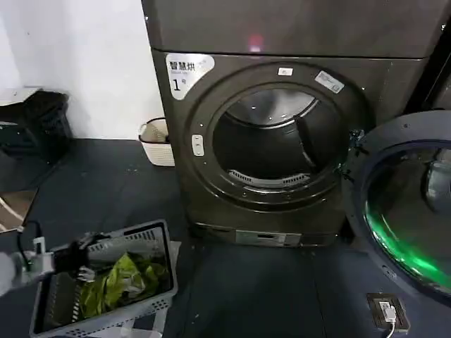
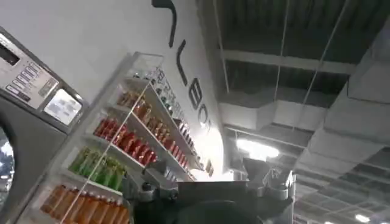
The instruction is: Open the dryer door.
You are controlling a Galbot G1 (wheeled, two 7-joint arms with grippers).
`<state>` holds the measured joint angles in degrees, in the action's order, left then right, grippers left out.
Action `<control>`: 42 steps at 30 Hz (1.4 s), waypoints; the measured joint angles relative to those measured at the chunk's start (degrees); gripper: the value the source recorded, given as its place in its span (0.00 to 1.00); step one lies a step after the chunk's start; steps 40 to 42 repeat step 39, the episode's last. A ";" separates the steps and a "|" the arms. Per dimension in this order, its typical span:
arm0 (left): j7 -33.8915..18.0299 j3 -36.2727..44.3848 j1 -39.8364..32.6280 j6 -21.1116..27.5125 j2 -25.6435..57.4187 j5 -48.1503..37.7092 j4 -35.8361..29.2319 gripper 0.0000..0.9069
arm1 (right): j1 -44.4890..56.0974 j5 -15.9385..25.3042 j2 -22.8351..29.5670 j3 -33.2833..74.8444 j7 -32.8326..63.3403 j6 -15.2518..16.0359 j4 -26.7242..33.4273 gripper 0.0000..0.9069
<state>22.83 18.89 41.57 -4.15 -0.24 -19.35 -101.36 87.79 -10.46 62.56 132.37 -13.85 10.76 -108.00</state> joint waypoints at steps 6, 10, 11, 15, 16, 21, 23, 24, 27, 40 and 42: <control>1.73 -0.58 0.18 1.66 1.44 3.64 1.44 1.00 | 0.54 -0.14 0.15 0.02 -0.02 -0.08 0.12 1.00; 1.97 -0.90 0.21 2.69 1.43 4.34 1.41 1.00 | 0.76 -0.19 0.12 0.23 -0.05 -0.24 0.24 1.00; 1.96 -0.91 0.24 2.71 1.35 4.51 1.46 1.00 | 0.77 -0.19 0.12 0.19 -0.10 -0.27 0.22 1.00; 2.33 -0.78 0.40 1.95 1.25 6.69 2.06 1.00 | 0.66 -0.11 0.23 0.07 -0.11 -0.30 0.19 1.00; 2.33 -0.77 0.40 1.92 1.15 6.78 2.28 1.00 | 0.62 -0.09 0.31 0.07 -0.10 -0.30 0.19 1.00; 2.70 -0.92 0.32 1.42 1.04 7.85 3.40 1.00 | 0.68 0.01 0.44 0.07 -0.10 -0.33 0.23 1.00; 3.47 -0.94 0.32 1.32 1.04 8.18 3.54 1.00 | 0.65 0.06 0.44 0.05 -0.10 -0.33 0.23 1.00; 4.36 -0.98 0.30 1.27 1.03 8.65 3.55 1.00 | 0.64 0.08 0.46 -0.01 -0.10 -0.33 0.18 1.00; 4.90 -1.04 0.28 1.27 0.96 9.46 3.29 1.00 | 0.49 0.19 0.48 -0.06 -0.10 -0.33 -0.01 1.00; 6.09 -1.26 0.25 0.91 0.79 11.20 3.77 1.00 | 0.51 2.09 0.87 0.14 -0.12 -0.06 -0.03 1.00; 6.09 -1.26 0.25 0.91 0.79 11.20 3.77 1.00 | 0.51 2.09 0.87 0.14 -0.12 -0.06 -0.03 1.00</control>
